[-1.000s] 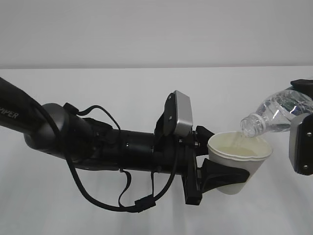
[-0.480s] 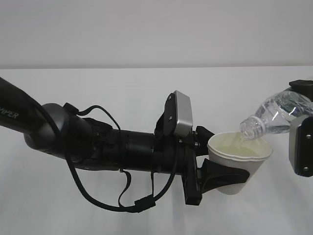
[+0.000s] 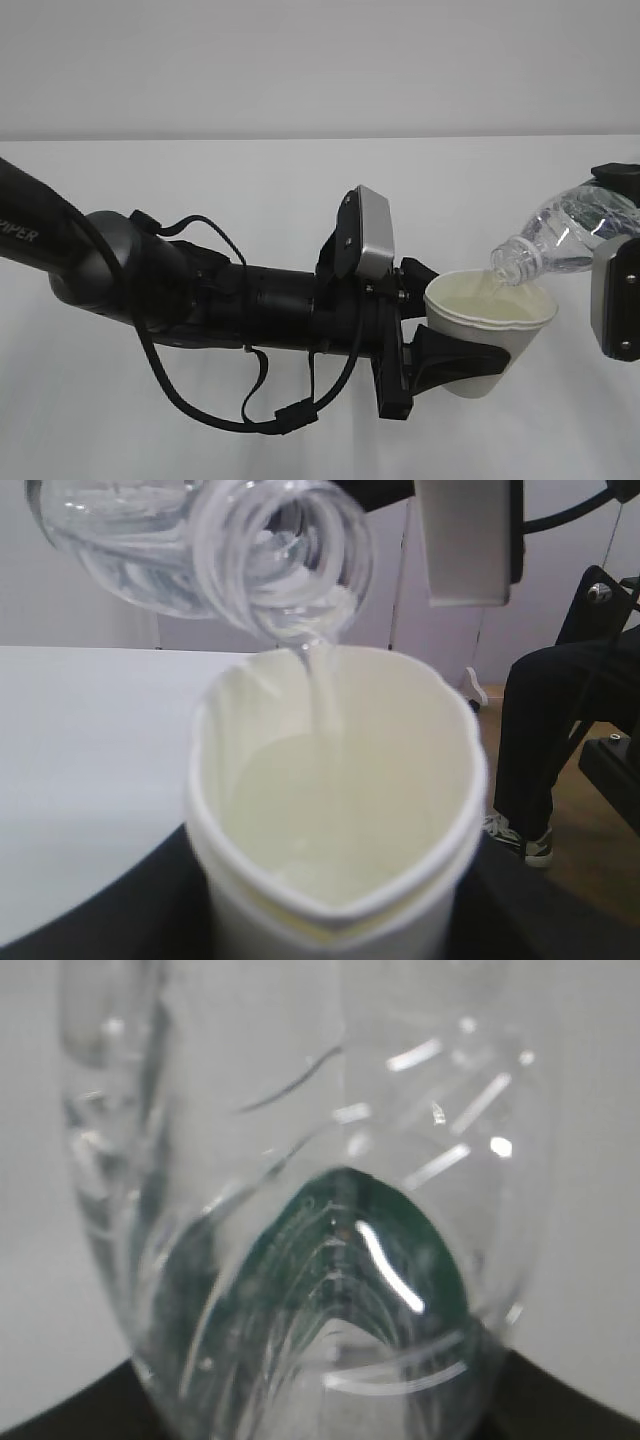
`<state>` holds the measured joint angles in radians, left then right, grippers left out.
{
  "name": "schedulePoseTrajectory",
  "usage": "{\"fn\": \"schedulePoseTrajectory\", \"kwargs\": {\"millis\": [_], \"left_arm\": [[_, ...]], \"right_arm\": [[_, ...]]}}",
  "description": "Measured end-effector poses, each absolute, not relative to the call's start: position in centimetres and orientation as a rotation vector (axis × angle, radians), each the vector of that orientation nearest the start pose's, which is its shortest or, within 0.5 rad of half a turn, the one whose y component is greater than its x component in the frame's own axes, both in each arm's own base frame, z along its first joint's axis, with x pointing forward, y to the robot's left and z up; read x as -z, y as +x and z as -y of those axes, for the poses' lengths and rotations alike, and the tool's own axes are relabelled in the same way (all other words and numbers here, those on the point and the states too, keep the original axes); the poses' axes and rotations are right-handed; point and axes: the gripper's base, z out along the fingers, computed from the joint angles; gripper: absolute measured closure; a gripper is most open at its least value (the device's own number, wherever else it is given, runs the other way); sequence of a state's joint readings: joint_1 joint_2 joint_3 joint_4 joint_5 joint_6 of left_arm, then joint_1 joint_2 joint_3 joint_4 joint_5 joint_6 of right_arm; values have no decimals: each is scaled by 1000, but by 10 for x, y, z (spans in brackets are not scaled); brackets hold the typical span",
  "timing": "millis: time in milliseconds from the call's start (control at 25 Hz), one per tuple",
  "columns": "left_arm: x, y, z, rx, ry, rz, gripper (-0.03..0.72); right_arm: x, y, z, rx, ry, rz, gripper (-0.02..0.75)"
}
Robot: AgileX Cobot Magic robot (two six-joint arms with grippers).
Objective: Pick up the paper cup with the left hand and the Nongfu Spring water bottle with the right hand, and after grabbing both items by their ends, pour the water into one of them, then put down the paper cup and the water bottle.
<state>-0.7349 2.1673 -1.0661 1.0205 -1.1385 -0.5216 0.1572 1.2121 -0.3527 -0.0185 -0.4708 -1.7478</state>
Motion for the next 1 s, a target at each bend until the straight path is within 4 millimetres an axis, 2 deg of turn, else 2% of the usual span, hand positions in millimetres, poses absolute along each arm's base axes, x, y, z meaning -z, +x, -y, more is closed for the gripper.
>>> {"fn": "schedulePoseTrajectory", "kwargs": {"millis": [1000], "left_arm": [[-124, 249, 320, 1233, 1304, -1298, 272]], "right_arm": [[-215, 216, -35, 1070, -1667, -1150, 377]]}}
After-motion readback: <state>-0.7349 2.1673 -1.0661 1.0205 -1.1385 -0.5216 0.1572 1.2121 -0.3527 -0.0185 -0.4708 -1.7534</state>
